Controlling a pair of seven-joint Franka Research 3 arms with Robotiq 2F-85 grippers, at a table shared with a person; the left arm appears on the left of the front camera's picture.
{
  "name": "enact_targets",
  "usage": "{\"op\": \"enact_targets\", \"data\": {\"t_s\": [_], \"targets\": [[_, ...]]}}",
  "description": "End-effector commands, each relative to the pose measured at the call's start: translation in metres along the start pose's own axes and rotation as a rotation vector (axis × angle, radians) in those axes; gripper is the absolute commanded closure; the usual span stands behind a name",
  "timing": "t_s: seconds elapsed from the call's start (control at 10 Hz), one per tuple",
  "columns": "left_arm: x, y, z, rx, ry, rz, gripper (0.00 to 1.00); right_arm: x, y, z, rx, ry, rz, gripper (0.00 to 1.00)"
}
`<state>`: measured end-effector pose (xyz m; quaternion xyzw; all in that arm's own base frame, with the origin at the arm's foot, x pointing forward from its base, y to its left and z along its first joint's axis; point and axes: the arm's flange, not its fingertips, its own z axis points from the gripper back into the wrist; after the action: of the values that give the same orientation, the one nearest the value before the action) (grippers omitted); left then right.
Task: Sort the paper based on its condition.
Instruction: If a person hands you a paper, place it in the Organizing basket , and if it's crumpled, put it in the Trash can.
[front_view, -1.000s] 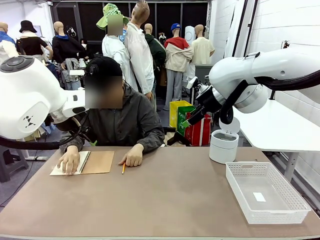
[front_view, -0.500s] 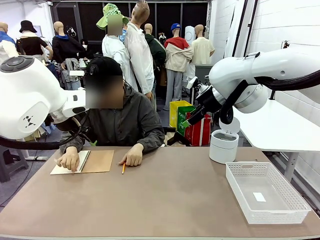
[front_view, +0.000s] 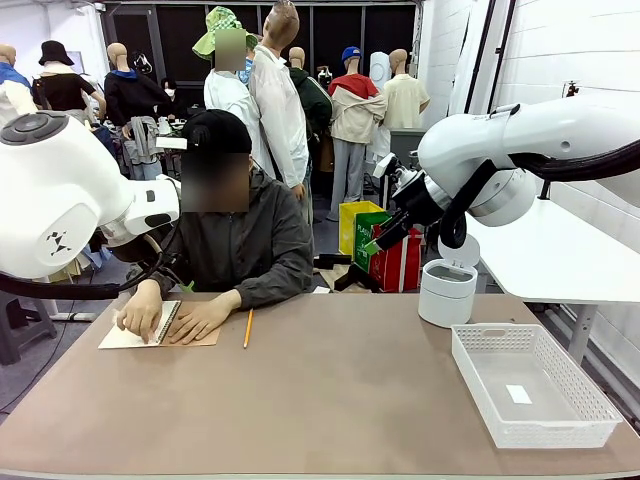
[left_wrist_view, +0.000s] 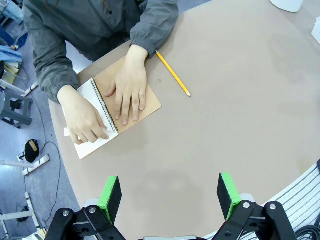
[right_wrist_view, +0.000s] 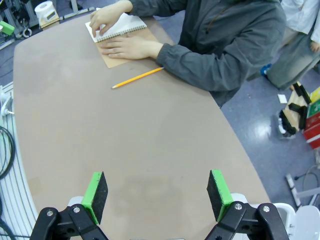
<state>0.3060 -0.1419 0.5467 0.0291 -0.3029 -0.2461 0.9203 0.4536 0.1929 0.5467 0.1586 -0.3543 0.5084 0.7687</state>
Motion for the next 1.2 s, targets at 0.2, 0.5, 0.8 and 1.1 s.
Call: {"op": "enact_targets", "data": {"t_s": [0.2, 0.5, 0.8, 1.1], "targets": [[-0.0003, 0.0011, 0.0004, 0.002, 0.003, -0.012, 0.00, 0.0012, -0.0004, 0.0001, 0.001, -0.002, -0.007, 0.00], [-0.0003, 0.0011, 0.0004, 0.002, 0.003, -0.012, 0.00, 0.0012, -0.0004, 0.0001, 0.001, -0.002, -0.007, 0.00], [-0.0003, 0.0011, 0.0004, 0.002, 0.003, -0.012, 0.00, 0.0012, -0.0004, 0.0001, 0.001, -0.002, -0.007, 0.00], [-0.0003, 0.0011, 0.0004, 0.002, 0.003, -0.012, 0.00, 0.0012, -0.0004, 0.0001, 0.001, -0.002, -0.007, 0.00]]}}
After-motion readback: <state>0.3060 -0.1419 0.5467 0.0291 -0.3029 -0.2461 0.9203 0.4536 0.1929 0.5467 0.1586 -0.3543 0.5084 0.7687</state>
